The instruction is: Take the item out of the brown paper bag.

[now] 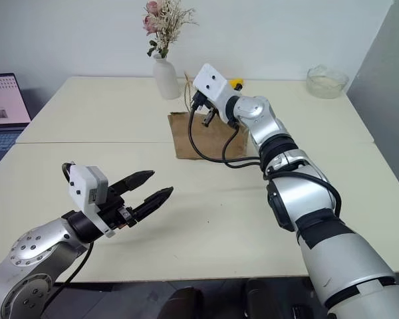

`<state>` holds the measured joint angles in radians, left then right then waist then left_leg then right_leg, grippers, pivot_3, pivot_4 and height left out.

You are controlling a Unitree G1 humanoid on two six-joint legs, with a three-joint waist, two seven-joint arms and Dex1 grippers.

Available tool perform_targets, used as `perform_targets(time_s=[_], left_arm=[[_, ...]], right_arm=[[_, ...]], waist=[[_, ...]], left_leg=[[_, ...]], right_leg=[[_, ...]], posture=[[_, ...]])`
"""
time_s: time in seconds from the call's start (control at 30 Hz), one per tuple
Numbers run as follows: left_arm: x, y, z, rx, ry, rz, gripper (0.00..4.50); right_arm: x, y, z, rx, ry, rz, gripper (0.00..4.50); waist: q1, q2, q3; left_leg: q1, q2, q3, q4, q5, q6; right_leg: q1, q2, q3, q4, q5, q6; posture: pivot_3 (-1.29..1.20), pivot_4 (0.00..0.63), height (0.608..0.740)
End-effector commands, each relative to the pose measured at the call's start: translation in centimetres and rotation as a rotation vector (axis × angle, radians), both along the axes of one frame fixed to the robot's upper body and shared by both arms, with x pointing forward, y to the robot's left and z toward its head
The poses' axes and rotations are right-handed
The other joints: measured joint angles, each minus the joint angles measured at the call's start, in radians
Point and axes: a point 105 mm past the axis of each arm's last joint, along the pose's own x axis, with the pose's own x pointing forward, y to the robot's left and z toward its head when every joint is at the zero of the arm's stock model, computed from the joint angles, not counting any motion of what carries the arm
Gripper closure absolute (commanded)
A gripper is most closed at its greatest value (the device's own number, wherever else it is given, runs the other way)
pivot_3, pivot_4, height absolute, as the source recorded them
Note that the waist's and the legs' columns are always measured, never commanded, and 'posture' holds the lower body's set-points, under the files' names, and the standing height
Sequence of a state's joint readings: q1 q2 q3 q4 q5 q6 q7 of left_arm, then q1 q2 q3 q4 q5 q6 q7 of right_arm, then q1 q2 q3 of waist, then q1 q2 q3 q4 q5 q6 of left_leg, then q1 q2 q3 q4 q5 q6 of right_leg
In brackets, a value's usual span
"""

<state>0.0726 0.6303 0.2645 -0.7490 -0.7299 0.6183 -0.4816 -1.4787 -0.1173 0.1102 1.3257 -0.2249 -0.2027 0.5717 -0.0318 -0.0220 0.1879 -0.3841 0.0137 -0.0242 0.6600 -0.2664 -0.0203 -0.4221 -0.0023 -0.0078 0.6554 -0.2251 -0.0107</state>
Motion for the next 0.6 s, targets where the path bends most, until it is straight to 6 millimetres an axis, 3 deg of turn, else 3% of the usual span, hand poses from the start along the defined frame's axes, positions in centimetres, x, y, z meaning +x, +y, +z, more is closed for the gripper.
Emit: perform_targets(time_s=[0.03, 0.27, 0.53, 0.6], left_arm=[[-0.56, -0.71, 0.93, -0.003, -0.045, -0.027, 1.09], [-0.50, -0.87, 0.97, -0.002, -0.047, -0.034, 1.09], [-0.53, -1.17, 0.90, -0.004, -0.046, -0.040, 1.09], [-0.53, -1.23, 0.88, -0.004, -0.046, -0.042, 1.09]], right_arm=[[-0.22, 0.17, 2.05, -0.016, -0.070, 0.017, 4.44], [0.25, -0.26, 1.14, -0.113, -0.116, -0.035, 4.44], [0.37, -0.44, 1.80, -0.139, -0.169, -0.055, 4.44], [0.34, -0.45, 2.01, -0.130, -0.172, -0.051, 4.07]], waist=[[0.000, 0.000, 0.000], [0.000, 0.000, 0.000], [0.000, 0.000, 0.000], [0.000, 0.000, 0.000]], left_leg=[[0.000, 0.000, 0.000, 0.000, 0.000, 0.000], [0.000, 0.000, 0.000, 0.000, 0.000, 0.000], [0.000, 0.000, 0.000, 0.000, 0.000, 0.000], [0.000, 0.000, 0.000, 0.000, 0.000, 0.000]], right_leg=[[0.000, 0.000, 0.000, 0.000, 0.000, 0.000], [0.000, 0.000, 0.000, 0.000, 0.000, 0.000], [0.000, 0.000, 0.000, 0.000, 0.000, 0.000], [0.000, 0.000, 0.000, 0.000, 0.000, 0.000]], posture=[[0.00, 0.150, 0.740], [0.00, 0.150, 0.740], [0.00, 0.150, 0.740], [0.00, 0.150, 0.740]])
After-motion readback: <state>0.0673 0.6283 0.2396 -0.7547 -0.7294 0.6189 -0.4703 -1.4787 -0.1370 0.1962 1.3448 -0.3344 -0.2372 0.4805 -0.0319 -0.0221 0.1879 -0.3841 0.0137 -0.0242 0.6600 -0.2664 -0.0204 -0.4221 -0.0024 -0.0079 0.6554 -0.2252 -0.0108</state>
